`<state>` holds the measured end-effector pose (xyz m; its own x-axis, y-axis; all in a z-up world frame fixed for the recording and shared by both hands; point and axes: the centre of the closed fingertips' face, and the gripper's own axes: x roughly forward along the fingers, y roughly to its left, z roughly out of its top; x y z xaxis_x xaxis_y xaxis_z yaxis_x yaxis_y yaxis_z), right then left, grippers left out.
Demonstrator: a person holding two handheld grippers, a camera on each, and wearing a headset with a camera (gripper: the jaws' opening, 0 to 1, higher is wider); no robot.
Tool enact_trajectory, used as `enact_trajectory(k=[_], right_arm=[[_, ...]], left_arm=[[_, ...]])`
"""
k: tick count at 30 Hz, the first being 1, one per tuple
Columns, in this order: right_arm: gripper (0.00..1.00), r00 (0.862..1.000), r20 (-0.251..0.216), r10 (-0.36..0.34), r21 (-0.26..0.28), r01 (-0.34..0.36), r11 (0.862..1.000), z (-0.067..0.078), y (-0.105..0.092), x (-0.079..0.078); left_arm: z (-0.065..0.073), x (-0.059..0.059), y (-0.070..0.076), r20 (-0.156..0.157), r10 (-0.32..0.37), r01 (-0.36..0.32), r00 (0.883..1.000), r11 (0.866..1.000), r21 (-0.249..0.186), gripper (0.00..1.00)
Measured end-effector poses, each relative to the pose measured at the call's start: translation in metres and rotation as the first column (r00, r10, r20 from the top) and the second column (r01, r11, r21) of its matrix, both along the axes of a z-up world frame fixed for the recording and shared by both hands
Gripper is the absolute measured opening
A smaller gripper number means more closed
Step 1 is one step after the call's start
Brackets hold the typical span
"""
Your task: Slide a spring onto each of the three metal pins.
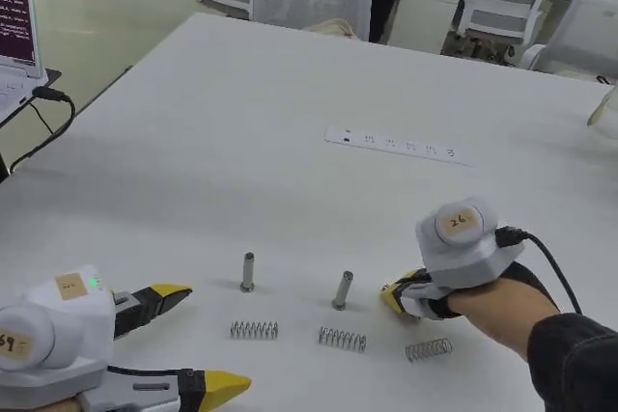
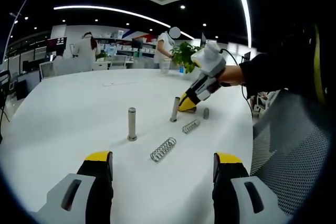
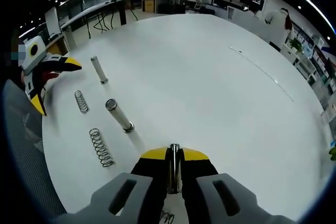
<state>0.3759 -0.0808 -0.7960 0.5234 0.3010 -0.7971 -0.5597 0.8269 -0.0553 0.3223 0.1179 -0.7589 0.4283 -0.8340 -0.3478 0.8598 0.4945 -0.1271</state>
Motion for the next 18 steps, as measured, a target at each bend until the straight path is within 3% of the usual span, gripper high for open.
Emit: enact_trajectory(k=[18], right_arm=[[0.06,0.997,0.070,-0.023,0.042,0.020,0.999,0.030,-0.007,-0.008]], left_arm=[[0.002,-0.001,-0.002,0.006,-0.006,0.006,1.000,1.000,-0.002,0.74]])
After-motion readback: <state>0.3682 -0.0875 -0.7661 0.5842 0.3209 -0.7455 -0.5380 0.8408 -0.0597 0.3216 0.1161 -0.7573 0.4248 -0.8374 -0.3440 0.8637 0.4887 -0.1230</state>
